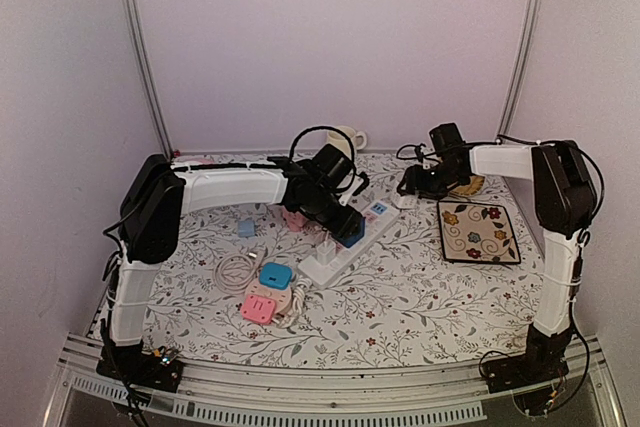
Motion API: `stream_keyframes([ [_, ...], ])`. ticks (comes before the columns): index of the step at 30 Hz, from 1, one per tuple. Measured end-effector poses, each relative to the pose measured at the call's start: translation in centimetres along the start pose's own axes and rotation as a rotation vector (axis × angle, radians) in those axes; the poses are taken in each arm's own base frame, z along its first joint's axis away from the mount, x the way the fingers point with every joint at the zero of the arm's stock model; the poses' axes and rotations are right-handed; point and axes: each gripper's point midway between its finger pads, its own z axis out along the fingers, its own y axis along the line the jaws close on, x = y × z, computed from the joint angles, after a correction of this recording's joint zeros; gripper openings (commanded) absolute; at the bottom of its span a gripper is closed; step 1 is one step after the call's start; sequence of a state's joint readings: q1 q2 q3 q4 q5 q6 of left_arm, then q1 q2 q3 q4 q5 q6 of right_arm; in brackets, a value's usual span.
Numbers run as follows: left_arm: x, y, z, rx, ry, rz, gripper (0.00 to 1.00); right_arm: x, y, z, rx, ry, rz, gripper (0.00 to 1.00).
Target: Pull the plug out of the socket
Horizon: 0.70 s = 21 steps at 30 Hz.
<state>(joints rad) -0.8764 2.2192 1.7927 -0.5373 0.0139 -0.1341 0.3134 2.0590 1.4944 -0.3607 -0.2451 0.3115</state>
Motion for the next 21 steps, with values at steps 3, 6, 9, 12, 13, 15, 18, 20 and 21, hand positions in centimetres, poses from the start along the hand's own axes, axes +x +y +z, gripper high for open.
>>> stream_keyframes([
  [3, 0.0, 0.0, 0.0, 0.000, 0.000, 0.000, 0.45, 0.1, -0.1, 0.2, -0.005, 0.010, 0.016, 0.62],
  [6, 0.0, 0.0, 0.0, -0.001, 0.000, 0.000, 0.45, 0.1, -0.2, 0.0, -0.009, 0.016, 0.029, 0.72],
  [9, 0.0, 0.0, 0.0, 0.000, 0.000, 0.001, 0.45, -0.3, -0.3, -0.2, -0.009, 0.011, 0.039, 0.80],
  [12, 0.0, 0.0, 0.0, -0.001, 0.001, 0.001, 0.45, -0.9, -0.5, -0.4, -0.005, 0.001, 0.042, 0.83],
  [13, 0.0, 0.0, 0.0, -0.001, 0.001, 0.001, 0.45, -1.1, -0.5, -0.5, -0.002, -0.004, 0.039, 0.84],
  [15, 0.0, 0.0, 0.0, -0.001, 0.001, 0.002, 0.45, -1.4, -0.6, -0.7, 0.003, -0.010, 0.040, 0.84],
  [18, 0.0, 0.0, 0.0, -0.002, 0.001, 0.003, 0.45, -1.7, -0.8, -0.8, 0.013, -0.018, 0.033, 0.85],
  [20, 0.0, 0.0, 0.0, -0.001, 0.001, 0.003, 0.45, -1.8, -0.8, -0.9, 0.019, -0.017, 0.032, 0.85],
  [21, 0.0, 0.0, 0.0, -0.002, 0.001, 0.003, 0.45, -1.8, -0.8, -0.9, 0.020, -0.017, 0.031, 0.85],
])
